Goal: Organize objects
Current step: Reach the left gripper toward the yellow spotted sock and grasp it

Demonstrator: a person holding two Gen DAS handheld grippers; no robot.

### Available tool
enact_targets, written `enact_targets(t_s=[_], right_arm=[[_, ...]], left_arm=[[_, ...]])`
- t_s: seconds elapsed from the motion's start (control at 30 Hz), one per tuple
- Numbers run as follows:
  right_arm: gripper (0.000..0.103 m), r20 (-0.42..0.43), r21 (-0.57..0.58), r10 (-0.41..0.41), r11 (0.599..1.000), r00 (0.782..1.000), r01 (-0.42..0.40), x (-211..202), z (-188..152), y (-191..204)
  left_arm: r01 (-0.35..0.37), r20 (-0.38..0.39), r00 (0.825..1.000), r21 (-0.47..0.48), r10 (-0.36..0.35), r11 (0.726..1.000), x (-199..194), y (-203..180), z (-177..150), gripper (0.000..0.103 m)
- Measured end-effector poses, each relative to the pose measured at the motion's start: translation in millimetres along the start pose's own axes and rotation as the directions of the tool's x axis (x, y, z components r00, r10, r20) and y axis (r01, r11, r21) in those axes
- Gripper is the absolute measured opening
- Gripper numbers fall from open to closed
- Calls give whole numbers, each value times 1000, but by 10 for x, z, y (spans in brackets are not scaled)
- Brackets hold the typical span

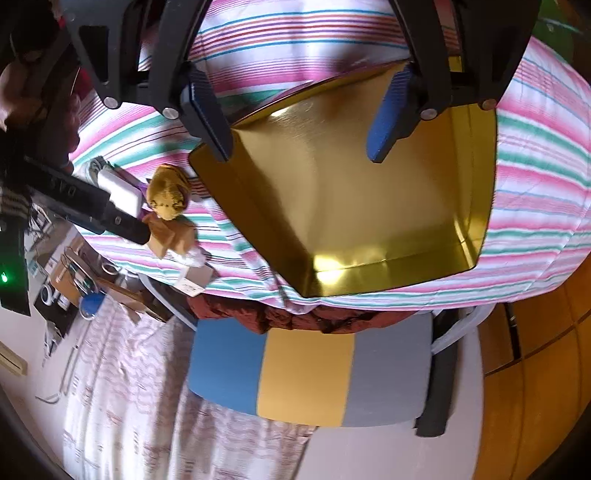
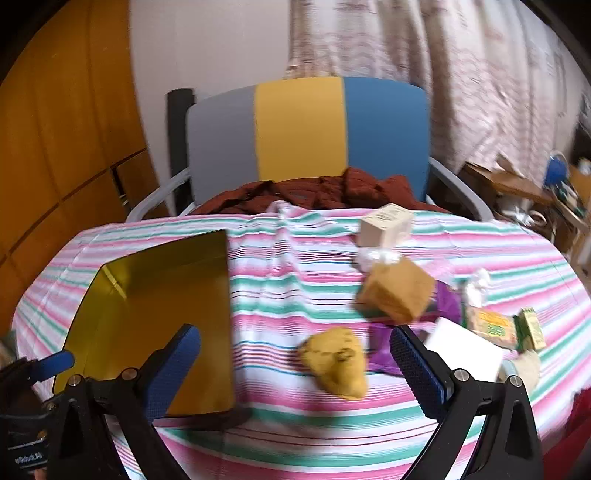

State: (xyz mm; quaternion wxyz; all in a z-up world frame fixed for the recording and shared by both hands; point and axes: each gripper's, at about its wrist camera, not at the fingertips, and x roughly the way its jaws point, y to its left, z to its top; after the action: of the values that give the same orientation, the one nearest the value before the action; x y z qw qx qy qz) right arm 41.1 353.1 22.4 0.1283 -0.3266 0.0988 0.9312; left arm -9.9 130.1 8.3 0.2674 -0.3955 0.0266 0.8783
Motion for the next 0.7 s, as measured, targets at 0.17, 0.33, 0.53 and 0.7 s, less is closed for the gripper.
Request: enact_targets(t_s=[0.17,0.33,0.53,0.7], right_arm=[[103,8,86,-49,995,999,48,-60,114,-430],[103,16,174,-88,981,996,84,-134,235,-883],[103,50,241,-124,964,991,109,-167,337,-1428],[103,77,346,-106,935,991,73,-151,216,-1820]], left_arm=[[36,-10,999,53,-35,998,88,-197,65,81],[67,-46,997,106,-62,992,210,-418,149,81],[137,-99,987,155,-123,978,370,-690,254,79],[184,-116,980,236,-160,954,505,-1041,314,79]])
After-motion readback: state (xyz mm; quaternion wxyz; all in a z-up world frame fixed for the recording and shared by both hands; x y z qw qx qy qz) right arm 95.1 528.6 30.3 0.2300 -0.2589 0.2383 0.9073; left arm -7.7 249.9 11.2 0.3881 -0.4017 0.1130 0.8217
